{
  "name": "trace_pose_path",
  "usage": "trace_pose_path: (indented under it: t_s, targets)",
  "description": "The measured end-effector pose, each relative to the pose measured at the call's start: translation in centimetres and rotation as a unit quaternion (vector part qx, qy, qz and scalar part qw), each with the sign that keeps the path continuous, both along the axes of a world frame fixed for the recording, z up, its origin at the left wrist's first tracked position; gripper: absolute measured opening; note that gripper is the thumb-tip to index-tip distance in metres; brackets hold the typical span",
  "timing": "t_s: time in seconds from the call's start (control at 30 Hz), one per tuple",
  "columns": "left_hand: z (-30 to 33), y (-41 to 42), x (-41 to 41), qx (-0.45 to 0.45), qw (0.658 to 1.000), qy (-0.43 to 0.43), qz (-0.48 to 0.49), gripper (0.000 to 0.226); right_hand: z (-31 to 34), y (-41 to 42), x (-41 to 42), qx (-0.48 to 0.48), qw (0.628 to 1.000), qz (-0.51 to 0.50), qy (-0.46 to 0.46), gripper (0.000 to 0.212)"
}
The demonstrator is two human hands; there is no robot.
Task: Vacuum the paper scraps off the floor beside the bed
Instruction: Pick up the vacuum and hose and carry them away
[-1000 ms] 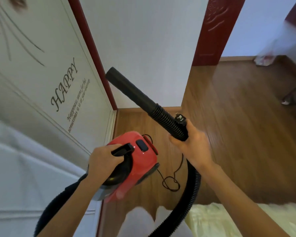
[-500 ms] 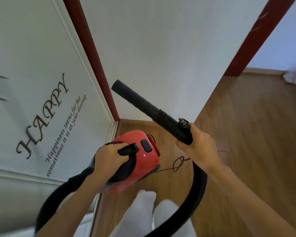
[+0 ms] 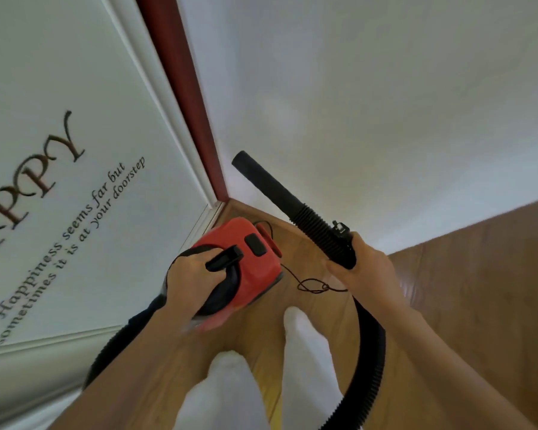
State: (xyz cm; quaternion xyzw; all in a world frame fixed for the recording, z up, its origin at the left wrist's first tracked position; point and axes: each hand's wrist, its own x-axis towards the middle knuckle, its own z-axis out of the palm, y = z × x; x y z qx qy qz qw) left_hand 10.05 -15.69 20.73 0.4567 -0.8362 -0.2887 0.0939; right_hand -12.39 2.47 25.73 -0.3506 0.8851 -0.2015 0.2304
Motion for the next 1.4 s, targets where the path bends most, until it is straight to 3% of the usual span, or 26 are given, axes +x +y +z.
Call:
trace_pose_path:
  t_s: [0.27,0.43,0.6,0.77,1.23,1.4]
  targets:
    - [-11.6,-1.0,-2.0,0.109,0.973,-0.084,0.188,0.014,-10.9,-5.3,-5.8,0.086,0.991,0.104,-0.027,0.055]
    - [-20.1,-0.6,-1.6,0.15,0.941,-0.078,0.294,0.013,-19.1,-8.5,-5.8,0.088,0.987,0.127,-0.049,0.055]
    - [-29.1,-0.2,-0.9,0.176,0.896,-0.09,0.399,0.038,-28.0,-11.1,-5.0,0.076,0.983,0.164,-0.032,0.052]
    - [-36.8,0.8,-0.3,0.189,0.842,-0.063,0.501,0.038,-37.1,-12.2,-3.5,0.058,0.975,0.213,-0.003,0.041]
    - [-48.7,5.0,-4.0,0.241,0.749,0.009,0.618,0.036,-50.6,-16.5,-2.3,0.05,0.944,0.323,0.051,0.038]
    - [-51.3,5.6,-6.0,0.246,0.737,0.025,0.629,0.035,-53.6,-16.0,-2.6,0.071,0.943,0.316,0.077,0.038]
